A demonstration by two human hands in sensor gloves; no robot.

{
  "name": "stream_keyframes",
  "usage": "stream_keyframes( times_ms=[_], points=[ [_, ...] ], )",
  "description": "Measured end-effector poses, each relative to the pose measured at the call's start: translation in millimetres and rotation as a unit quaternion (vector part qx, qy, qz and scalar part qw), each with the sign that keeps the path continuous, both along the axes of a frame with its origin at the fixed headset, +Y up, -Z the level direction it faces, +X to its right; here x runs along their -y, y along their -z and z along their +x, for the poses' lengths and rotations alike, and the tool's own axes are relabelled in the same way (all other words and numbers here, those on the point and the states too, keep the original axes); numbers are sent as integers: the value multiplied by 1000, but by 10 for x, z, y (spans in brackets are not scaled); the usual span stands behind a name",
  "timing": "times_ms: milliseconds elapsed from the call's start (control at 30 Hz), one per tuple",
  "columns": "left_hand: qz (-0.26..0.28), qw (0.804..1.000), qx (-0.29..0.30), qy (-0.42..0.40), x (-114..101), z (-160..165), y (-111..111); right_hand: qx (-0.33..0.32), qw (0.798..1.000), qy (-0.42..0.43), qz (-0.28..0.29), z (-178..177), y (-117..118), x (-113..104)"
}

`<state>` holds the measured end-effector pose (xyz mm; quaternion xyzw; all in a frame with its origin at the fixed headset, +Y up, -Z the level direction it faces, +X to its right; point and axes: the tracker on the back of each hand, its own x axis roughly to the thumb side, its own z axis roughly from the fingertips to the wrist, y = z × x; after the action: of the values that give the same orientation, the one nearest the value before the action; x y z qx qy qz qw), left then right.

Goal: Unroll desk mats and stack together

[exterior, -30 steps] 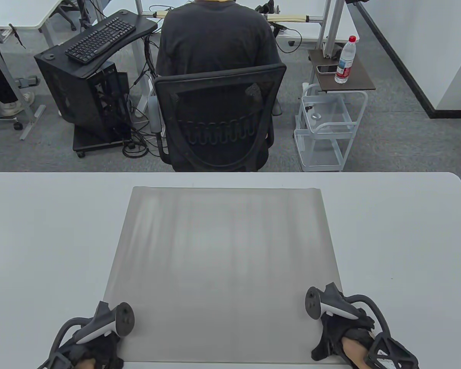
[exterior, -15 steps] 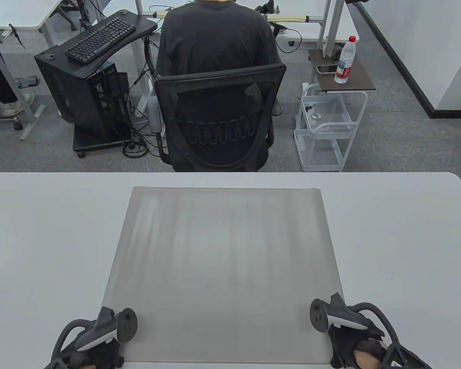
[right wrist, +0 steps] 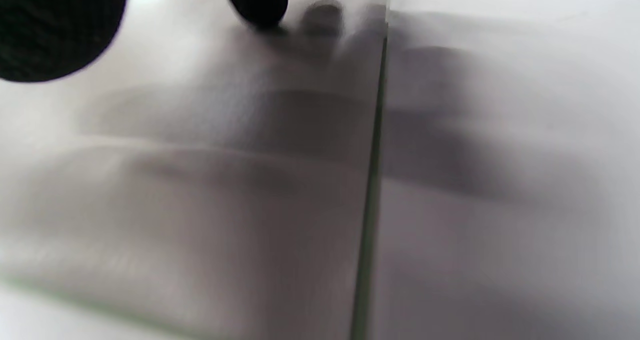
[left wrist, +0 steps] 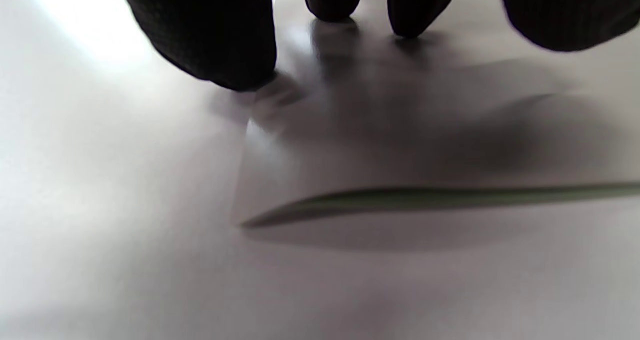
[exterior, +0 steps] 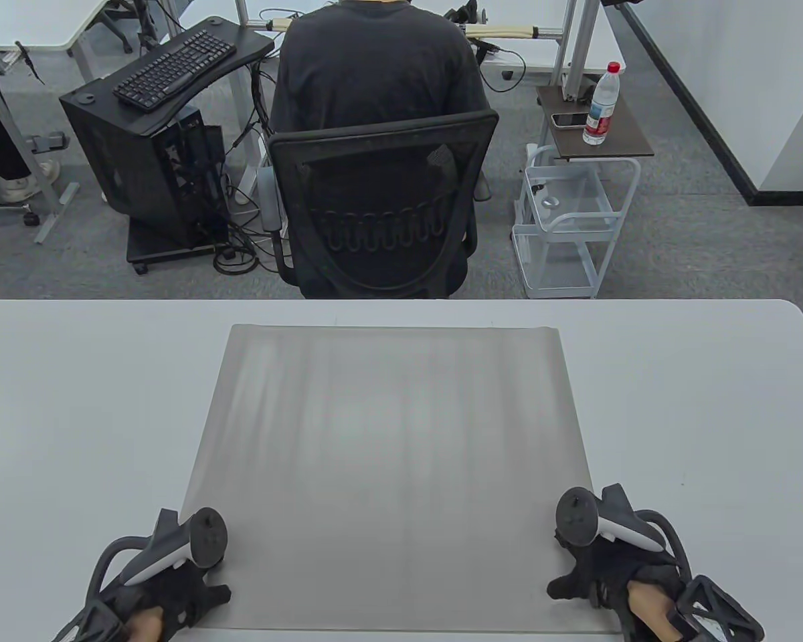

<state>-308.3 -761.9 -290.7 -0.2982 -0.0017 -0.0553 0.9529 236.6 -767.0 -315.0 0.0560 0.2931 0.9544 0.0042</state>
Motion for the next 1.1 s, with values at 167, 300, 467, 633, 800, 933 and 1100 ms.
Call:
stream_keyframes(
  times_ms=[167, 300, 467, 633, 800, 933, 1100],
  points=[
    [0, 999, -43, -7, -83, 94, 189, -13, 998, -44, -53, -92, 154, 250],
    [-46, 996, -78, -8, 132, 88, 509, -17, 999, -23, -44, -95, 147, 225],
    [9, 992, -125, -33, 129, 7, 1066, -14, 999, -13, -45, -95, 135, 227],
    [16, 987, -157, -28, 115, -49, 1659, -13, 999, -11, -47, -95, 129, 228],
    [30, 985, -172, -13, 141, 12, 2130, -12, 999, -12, -47, -95, 127, 225],
    [63, 983, -173, 1, 170, 45, 2274, -5, 999, -8, -45, -66, 122, 240],
    [31, 986, -160, -18, 181, 166, 2021, -7, 999, -26, -41, -86, 134, 217]
  ],
)
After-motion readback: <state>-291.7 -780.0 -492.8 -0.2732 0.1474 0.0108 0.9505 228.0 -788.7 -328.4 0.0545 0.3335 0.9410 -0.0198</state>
